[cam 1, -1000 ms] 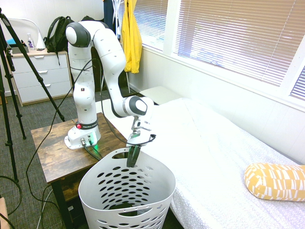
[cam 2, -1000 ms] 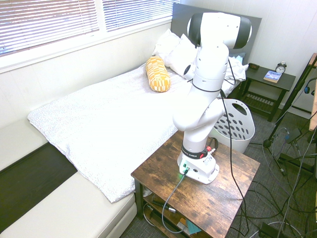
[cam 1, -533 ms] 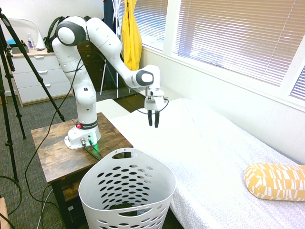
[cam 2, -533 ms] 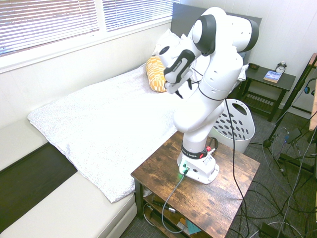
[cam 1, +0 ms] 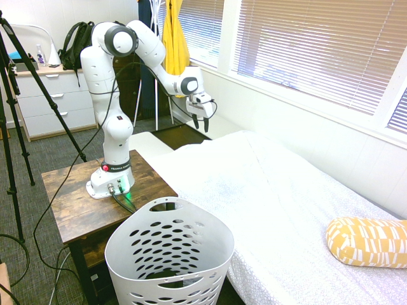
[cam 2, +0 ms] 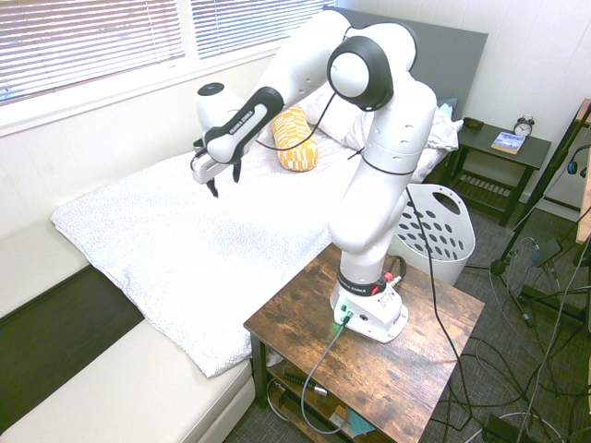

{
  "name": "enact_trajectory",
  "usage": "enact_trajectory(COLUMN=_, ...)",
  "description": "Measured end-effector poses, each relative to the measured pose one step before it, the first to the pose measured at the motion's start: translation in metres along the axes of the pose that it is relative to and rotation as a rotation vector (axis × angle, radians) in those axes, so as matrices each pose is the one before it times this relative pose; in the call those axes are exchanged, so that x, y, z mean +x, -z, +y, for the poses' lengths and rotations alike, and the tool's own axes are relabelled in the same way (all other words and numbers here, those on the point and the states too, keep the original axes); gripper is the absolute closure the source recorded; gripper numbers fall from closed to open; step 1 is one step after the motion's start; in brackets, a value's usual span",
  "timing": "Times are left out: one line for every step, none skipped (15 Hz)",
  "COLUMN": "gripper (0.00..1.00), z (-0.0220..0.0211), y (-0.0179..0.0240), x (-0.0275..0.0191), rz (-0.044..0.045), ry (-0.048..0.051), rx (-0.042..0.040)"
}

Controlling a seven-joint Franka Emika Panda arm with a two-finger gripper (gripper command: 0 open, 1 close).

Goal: Put my clothes in the laundry bag

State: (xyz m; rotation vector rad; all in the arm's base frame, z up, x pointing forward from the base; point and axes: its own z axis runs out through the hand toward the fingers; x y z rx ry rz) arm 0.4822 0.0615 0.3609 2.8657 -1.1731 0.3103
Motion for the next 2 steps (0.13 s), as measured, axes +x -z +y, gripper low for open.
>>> enact_trajectory(gripper=0.0, z=-0.01778, y=0.00227, x=-0.00301, rz=-0.00909, ry=0.01294, rx=0.01773)
enact_trajectory(gripper=0.0, z=-0.01157, y=-0.00037, x=-0.00015, rz=0.00147, ry=0.00318, rx=-0.00664)
